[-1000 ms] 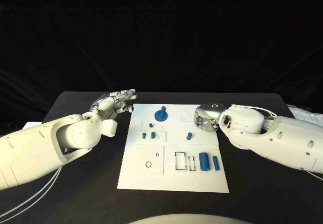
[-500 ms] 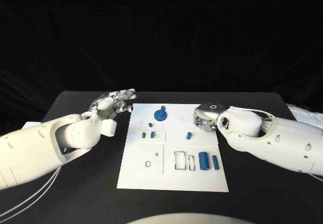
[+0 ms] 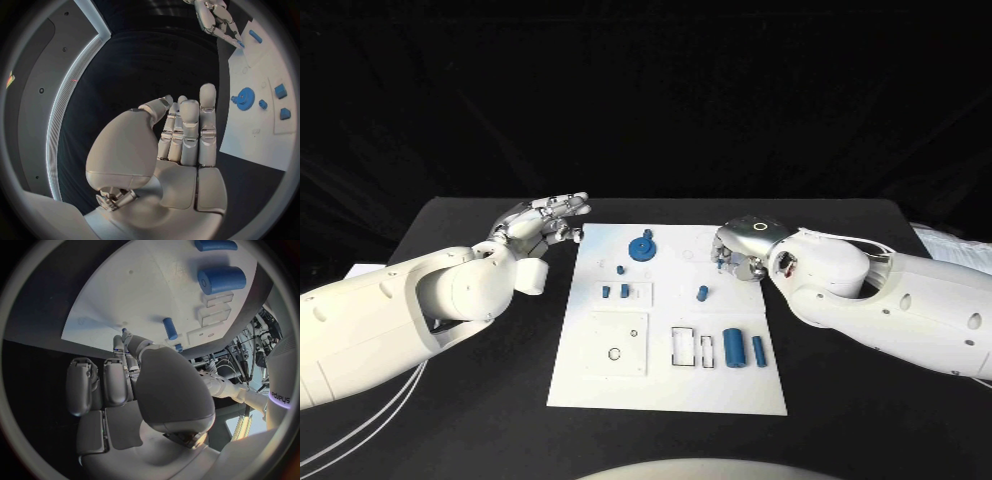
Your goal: Assemble the parts on the task board
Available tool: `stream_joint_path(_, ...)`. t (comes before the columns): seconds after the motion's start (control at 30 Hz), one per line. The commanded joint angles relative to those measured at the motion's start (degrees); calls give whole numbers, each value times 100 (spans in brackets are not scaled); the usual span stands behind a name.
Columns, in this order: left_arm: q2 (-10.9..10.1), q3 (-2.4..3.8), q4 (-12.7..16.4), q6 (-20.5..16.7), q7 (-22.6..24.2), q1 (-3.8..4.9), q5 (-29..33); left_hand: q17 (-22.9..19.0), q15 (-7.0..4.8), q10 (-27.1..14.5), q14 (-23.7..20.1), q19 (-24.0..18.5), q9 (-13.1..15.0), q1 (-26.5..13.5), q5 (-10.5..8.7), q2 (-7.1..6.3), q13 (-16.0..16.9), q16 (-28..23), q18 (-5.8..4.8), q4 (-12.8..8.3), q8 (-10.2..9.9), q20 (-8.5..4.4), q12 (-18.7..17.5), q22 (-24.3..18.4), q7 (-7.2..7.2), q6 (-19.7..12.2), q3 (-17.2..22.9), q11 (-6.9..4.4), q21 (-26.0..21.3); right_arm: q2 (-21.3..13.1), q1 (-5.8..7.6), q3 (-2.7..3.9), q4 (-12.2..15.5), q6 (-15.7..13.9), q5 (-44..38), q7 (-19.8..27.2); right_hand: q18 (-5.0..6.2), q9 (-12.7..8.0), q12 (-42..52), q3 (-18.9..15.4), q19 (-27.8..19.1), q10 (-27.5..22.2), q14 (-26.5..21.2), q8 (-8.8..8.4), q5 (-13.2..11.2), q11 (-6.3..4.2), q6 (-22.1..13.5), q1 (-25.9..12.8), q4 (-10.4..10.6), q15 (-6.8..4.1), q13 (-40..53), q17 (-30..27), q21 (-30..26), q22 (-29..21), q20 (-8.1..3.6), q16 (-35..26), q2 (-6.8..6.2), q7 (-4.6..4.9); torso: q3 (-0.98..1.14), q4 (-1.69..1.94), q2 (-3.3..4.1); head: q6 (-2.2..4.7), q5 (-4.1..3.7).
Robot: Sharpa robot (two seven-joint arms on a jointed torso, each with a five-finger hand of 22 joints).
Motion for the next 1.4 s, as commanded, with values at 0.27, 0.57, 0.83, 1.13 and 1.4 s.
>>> stream_joint_path(0.27, -1, 3, -9, 93, -35, -2, -93, -23, -4, -63, -44, -39, -13, 29, 35, 32, 10, -43, 113, -55, 22, 12, 46, -13, 34, -26, -13, -6, -34, -141, 41, 29, 185, -104, 179, -61, 21, 9, -37, 29, 41, 69, 235, -25, -50, -28, 49, -112, -5, -33, -21, 7, 39, 279, -17, 31, -14, -8, -3, 7, 5, -6, 13)
stream_joint_path(0.57, -4, 2, -10, 90, -38, -3, -96, -23, -4, -63, -44, -39, -13, 29, 35, 32, 10, -43, 113, -55, 22, 12, 46, -13, 34, -26, -13, -6, -34, -139, 68, 71, 665, -194, 296, -27, 18, 11, -39, 28, 50, 71, 236, -27, -50, -26, 53, -128, -6, -30, -26, 16, 47, 291, -16, 38, -20, -5, -4, 6, 5, -20, 78)
stream_joint_path(0.83, 15, 2, 6, 125, -47, -4, -123, -30, -2, -73, -45, -37, -15, 29, 36, 29, 11, -45, 112, -63, 19, 13, 51, -18, 37, -36, -18, -3, -40, 283, 3, 74, 902, -185, 218, 101, 18, 14, -43, 37, 47, 71, 234, -35, -33, -21, 51, -139, -15, -16, -35, 3, 45, 288, -11, 31, -19, 5, -12, 16, 5, -58, 152)
stream_joint_path(1.13, 36, 2, 47, 146, -46, -5, -133, -46, 0, -80, -50, -37, -16, 30, 37, 28, 12, -53, 112, -69, 18, 13, 55, -22, 39, -40, -20, -1, -44, 782, -307, 59, 850, -166, 231, 357, 18, 18, -50, 61, 44, 69, 232, -57, 15, -6, 40, -152, -60, 25, -59, -2, 42, 285, 12, 33, -28, 26, -15, 15, 1, -140, 274)
stream_joint_path(1.4, 40, 2, 69, 159, -44, -9, -154, -46, 0, -81, -50, -36, -17, 30, 38, 29, 13, -53, 112, -70, 19, 14, 57, -23, 40, -41, -21, -1, -45, 1016, -638, 57, 749, -184, 273, 523, 20, 21, -51, 70, 37, 65, 231, -68, 39, 4, 34, -166, -80, 53, -72, -6, 36, 276, 31, 32, -26, 39, -10, -1, 7, -151, 363)
